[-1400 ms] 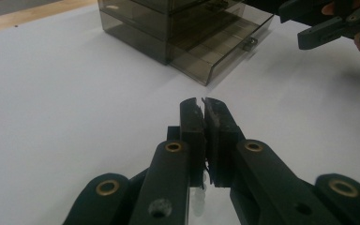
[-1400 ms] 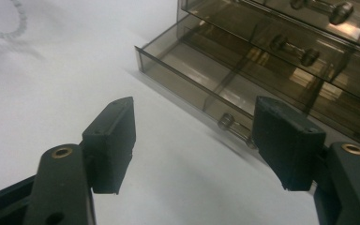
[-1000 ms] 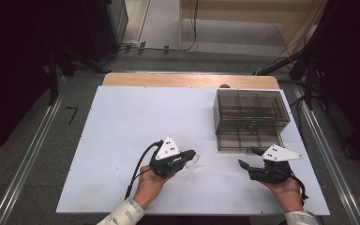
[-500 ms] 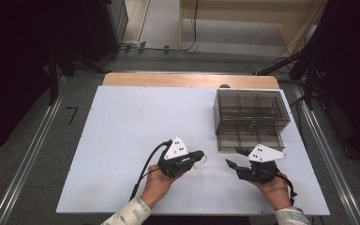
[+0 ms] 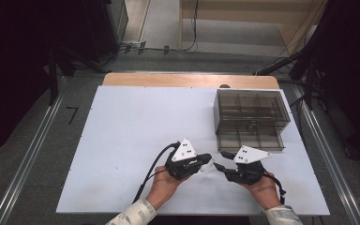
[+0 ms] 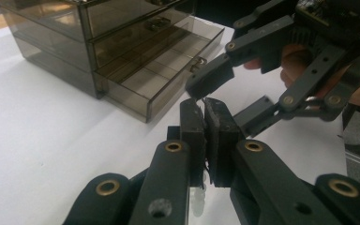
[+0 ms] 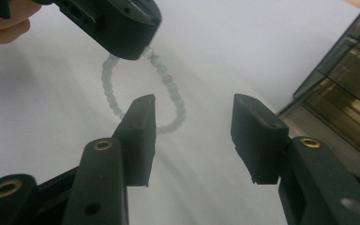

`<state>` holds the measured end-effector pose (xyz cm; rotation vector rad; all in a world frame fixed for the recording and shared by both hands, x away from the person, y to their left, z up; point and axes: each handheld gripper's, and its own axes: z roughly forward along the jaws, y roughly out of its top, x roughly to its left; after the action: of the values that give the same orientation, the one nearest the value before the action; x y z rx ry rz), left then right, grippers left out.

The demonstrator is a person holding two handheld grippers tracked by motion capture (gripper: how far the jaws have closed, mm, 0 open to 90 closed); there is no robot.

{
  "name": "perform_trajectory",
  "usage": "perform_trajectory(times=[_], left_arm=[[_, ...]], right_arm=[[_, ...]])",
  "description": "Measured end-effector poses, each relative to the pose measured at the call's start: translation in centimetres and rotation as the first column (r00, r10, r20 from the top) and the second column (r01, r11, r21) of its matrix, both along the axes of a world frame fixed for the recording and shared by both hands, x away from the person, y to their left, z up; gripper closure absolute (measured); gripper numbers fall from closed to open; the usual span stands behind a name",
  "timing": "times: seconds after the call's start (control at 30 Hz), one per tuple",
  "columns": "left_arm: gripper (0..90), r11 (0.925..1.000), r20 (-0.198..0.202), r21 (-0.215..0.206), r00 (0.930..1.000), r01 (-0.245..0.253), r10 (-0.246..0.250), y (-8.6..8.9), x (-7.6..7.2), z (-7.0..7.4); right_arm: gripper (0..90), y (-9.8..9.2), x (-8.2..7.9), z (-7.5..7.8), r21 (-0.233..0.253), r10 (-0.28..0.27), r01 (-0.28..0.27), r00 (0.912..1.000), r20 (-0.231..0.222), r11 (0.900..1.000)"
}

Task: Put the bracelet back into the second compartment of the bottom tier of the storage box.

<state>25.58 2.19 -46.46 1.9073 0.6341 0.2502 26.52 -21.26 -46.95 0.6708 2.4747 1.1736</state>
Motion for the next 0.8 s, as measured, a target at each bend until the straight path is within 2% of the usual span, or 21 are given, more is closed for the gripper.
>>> perform_trajectory(times=[0.23,0.4,0.47,0.63,0.8], left_arm=[[87.6,0.9998,-0.007,-0.012,0.9998,0.017,-0.017,-0.33,-0.12,0.11],[87.6,0.9995,-0.017,-0.024,0.9996,0.022,-0.022,-0.34,-0.12,0.12],[87.6,0.9991,-0.019,-0.036,0.9996,0.023,-0.023,-0.36,-0.16,0.16],[87.6,0.9991,-0.024,-0.03,0.9993,0.03,-0.03,-0.4,-0.18,0.14],[87.6,0.9991,-0.028,-0.031,0.9992,0.027,-0.028,-0.38,-0.14,0.13]], right_arm=[[51.9,0.47,-0.02,-0.18,-0.008,0.011,-0.011,0.9999,0.0,1.0],[62.3,0.41,-0.1,-0.21,-0.002,0.025,-0.024,0.9997,0.004,1.0],[63.4,0.44,-0.11,-0.24,-0.004,0.028,-0.028,0.9996,0.005,1.0],[75.0,0.58,-0.23,-0.37,-0.019,0.046,-0.046,0.9989,0.009,0.999],[80.3,0.53,-0.2,-0.4,-0.024,0.048,-0.048,0.9988,0.008,0.999]])
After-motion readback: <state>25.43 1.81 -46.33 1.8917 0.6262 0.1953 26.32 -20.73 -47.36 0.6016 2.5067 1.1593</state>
